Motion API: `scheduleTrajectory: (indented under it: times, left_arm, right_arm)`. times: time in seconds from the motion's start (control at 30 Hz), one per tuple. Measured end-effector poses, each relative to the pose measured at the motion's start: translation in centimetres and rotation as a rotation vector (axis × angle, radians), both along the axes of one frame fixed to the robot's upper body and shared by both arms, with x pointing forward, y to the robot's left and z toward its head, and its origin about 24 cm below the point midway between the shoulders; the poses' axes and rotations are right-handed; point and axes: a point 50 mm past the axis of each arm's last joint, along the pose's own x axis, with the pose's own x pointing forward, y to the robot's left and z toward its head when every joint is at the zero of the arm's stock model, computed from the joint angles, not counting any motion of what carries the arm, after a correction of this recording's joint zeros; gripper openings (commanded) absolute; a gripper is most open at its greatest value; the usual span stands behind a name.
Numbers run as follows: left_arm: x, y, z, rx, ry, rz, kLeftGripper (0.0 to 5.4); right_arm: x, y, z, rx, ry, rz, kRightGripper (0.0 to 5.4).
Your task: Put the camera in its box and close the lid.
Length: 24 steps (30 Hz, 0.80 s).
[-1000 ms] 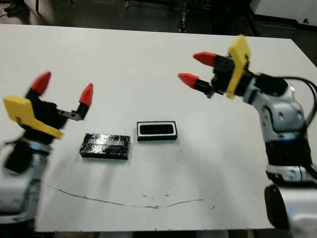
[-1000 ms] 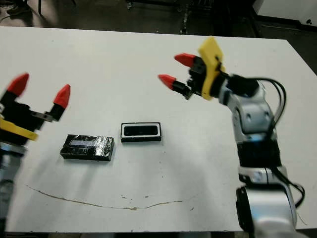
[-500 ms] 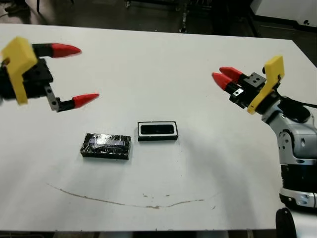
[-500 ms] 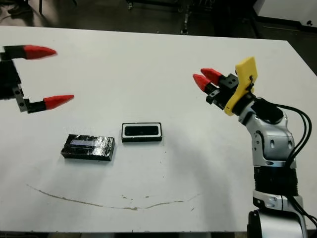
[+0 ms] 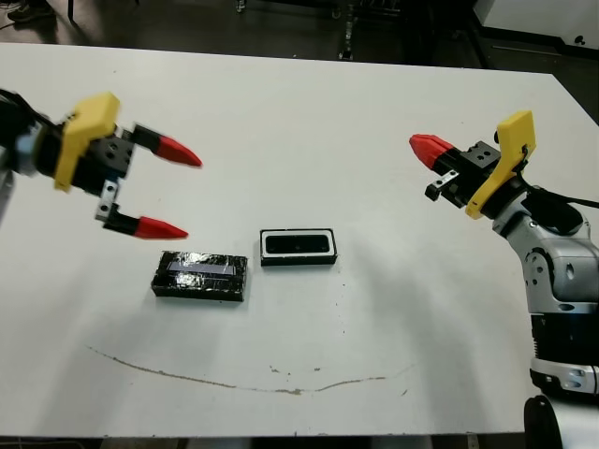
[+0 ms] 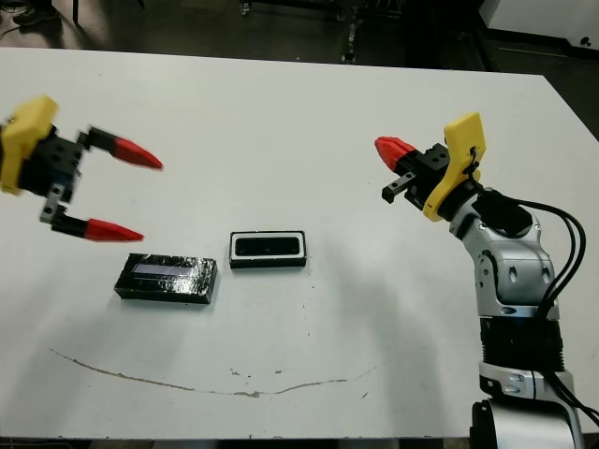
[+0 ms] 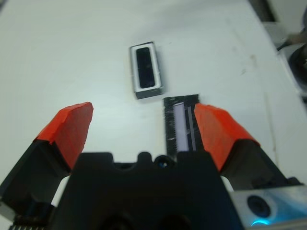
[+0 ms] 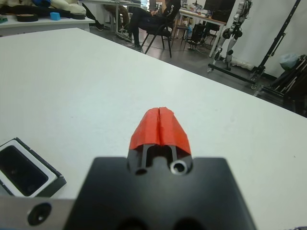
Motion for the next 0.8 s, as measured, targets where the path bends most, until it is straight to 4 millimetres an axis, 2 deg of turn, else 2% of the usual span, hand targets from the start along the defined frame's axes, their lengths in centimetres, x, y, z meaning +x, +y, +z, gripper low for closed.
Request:
scheduleTrajectory:
  times: [0.1,0.4,0.8]
  left_arm:
    - [0.0,-0.4,-0.5,-0.021,0.087,0.006,5.4]
    - [-0.3,-1.0,-1.0,0.01,0.134,-0.011,5.4]
    - [-1.6,-1.0,-3.1,0.133,0.194,-0.01,5.4]
  right_arm:
    - [0.0,0.0,0.0,-0.005,0.001,-0.004,0.02]
    - [0.1,0.2,-0.1,-0.01,0.004,-0.009,0.02]
    - [0.1,0.2,-0.3,-0.018,0.012,-0.015,0.02]
